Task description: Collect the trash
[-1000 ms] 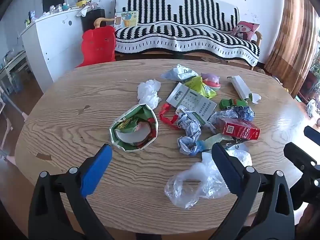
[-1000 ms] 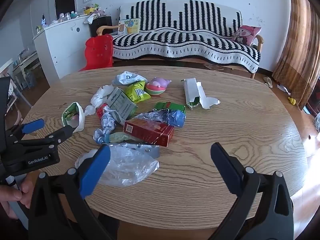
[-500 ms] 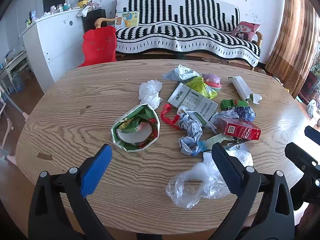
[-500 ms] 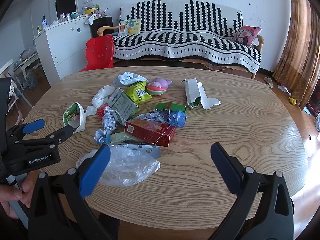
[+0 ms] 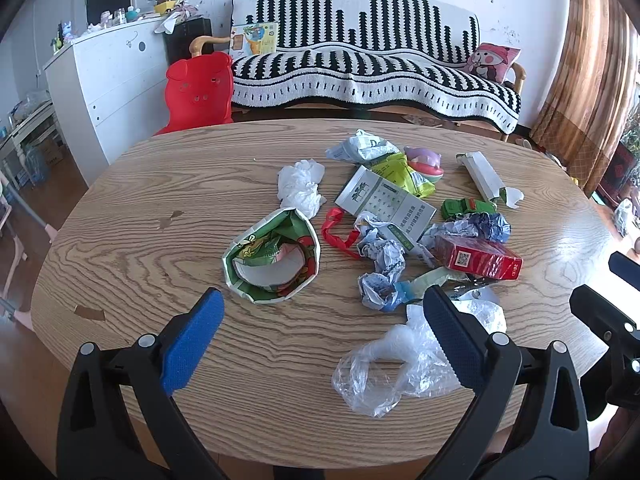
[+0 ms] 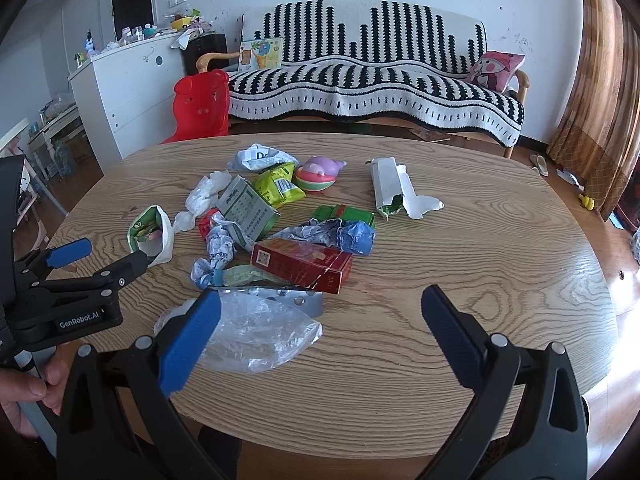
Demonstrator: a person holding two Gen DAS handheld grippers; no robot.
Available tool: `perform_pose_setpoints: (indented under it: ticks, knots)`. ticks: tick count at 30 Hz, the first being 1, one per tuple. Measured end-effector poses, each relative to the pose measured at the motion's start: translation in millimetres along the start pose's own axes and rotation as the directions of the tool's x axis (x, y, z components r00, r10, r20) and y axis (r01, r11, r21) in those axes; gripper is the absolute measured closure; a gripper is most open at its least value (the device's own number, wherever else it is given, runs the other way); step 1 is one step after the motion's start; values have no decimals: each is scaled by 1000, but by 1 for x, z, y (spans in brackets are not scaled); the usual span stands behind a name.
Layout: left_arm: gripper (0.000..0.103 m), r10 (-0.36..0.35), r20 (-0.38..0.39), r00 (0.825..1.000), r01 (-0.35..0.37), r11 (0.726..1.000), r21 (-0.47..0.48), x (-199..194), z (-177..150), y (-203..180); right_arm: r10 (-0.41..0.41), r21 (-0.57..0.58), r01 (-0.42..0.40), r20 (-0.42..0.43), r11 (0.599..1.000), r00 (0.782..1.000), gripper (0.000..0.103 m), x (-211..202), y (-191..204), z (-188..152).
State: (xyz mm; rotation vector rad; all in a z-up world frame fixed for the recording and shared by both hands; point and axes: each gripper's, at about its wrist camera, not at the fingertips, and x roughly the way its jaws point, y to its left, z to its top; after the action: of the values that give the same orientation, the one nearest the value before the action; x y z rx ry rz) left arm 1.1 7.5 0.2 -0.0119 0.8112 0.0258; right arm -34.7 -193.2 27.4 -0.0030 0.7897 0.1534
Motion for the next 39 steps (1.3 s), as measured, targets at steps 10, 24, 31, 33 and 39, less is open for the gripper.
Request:
perform_pose_setpoints:
  ticks: [10, 24, 31, 33, 39]
  knots:
    - [6, 0, 0, 1000, 0, 1000, -1, 0, -1, -3, 1, 0, -1, 0, 1000, 1000, 6, 0, 0, 0]
    - [6, 1, -1, 1000, -1, 1000, 0, 0, -1, -2, 2, 1, -2, 1, 1000, 1000, 6, 0, 0, 0]
    - [6, -5, -17, 1000, 5, 1000, -13, 4, 1, 11, 17, 3, -17, -14, 1000, 1000, 6, 6, 7, 3]
    - [6, 3, -19, 1000, -3, 1000, -24, 6, 2, 23, 18, 3, -18, -23, 1000, 1000, 6, 9, 8, 4]
    - [6, 11, -69, 998, -13, 999, -33, 23, 0, 52, 40, 16, -39, -44, 999, 998, 6, 15, 0, 4]
